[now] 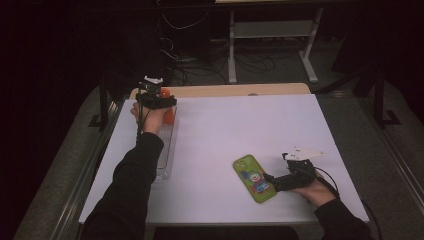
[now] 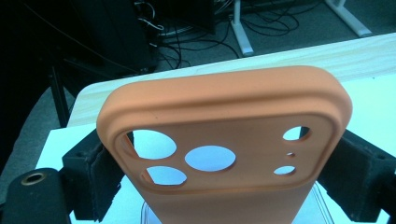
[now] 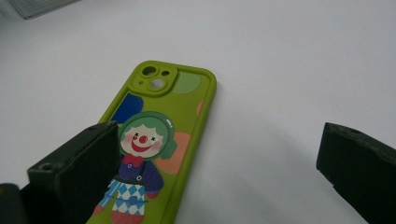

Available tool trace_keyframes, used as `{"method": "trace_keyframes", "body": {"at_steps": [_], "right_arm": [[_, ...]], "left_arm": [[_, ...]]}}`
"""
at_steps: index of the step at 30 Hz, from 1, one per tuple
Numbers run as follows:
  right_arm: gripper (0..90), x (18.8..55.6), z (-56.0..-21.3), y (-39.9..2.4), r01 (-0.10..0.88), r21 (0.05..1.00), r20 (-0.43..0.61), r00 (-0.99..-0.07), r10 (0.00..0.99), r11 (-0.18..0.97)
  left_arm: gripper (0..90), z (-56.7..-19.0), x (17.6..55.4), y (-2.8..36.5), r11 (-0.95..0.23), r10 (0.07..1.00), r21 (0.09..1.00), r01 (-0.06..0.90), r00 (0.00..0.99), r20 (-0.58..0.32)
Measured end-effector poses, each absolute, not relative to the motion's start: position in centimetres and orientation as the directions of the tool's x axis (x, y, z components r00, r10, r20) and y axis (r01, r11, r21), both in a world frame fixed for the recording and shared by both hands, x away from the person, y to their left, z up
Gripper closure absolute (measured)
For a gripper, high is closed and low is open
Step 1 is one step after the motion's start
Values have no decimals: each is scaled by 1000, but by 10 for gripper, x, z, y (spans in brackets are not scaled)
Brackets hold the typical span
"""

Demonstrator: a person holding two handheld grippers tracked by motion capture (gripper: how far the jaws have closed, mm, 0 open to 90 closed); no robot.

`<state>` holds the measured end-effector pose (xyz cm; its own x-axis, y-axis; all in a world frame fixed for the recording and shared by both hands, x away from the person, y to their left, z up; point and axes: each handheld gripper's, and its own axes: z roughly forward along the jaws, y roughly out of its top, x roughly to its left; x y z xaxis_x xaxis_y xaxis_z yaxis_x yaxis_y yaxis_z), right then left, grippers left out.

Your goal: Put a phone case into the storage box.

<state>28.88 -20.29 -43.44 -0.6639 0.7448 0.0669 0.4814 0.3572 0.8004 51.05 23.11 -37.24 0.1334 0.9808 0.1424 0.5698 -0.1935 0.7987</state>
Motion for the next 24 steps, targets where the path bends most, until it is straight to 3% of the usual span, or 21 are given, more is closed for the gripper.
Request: {"method": "trace_keyframes", "body": {"at_steps": [14, 24], "right_arm": [[0, 289, -435, -202, 480, 800, 67, -666, 743, 359], [0, 289, -435, -202, 482, 800, 67, -665, 744, 359]], "left_arm": [[0, -373, 518, 237, -166, 984, 812, 559, 142, 104], [0, -370, 526, 237, -166, 984, 810, 562, 152, 96]]}}
